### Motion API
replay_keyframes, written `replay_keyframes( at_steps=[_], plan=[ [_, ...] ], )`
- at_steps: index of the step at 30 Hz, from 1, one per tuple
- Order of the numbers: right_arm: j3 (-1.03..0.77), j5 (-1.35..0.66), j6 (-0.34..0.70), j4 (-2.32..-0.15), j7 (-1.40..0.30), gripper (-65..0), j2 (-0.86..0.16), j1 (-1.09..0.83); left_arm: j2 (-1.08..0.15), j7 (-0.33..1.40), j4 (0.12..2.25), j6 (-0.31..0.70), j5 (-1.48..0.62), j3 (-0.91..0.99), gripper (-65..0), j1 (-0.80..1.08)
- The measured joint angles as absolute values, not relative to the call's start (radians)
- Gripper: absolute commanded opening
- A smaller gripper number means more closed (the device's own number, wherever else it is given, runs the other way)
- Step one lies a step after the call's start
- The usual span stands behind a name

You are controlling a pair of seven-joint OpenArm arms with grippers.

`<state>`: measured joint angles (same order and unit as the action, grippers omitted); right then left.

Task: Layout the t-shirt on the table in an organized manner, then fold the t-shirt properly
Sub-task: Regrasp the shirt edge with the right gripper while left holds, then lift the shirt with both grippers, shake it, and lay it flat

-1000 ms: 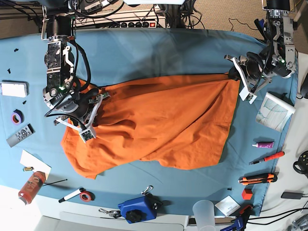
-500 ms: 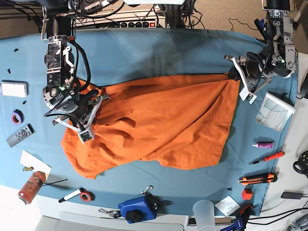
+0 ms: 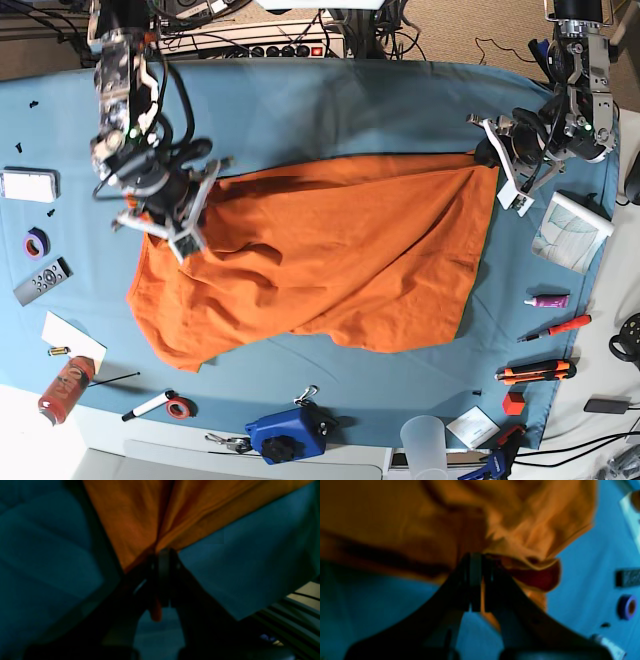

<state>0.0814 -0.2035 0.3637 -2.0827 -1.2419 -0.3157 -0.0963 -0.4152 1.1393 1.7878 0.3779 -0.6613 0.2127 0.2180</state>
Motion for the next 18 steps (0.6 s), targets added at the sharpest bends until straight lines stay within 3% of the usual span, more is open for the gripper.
replay_keyframes(
  at_steps=[7, 9, 13, 18],
  plan=[
    [-0.142, -0.228, 0.366, -2.142, -1.219, -65.0, -0.314, -0.202, -0.416, 1.139, 1.788, 0.378, -0.661, 0.213, -65.0, 0.218],
    [-0.253, -0.35, 0.366, -2.143, -1.222, -65.0, -0.314, -0.195, -0.416, 1.14, 1.788, 0.378, -0.662, 0.213, -65.0, 0.218],
    [-0.342, -0.595, 0.54, -2.148, -1.292, -65.0, -0.315, -0.271, -0.415, 1.158, 1.788, 0.378, -0.662, 0.213, -65.0, 0.216],
    [-0.496, -0.665, 0.507, -2.146, -1.306, -65.0, -0.3, -0.326, -0.418, 1.183, 1.792, 0.337, -0.672, 0.213, -65.0, 0.216]
  ],
)
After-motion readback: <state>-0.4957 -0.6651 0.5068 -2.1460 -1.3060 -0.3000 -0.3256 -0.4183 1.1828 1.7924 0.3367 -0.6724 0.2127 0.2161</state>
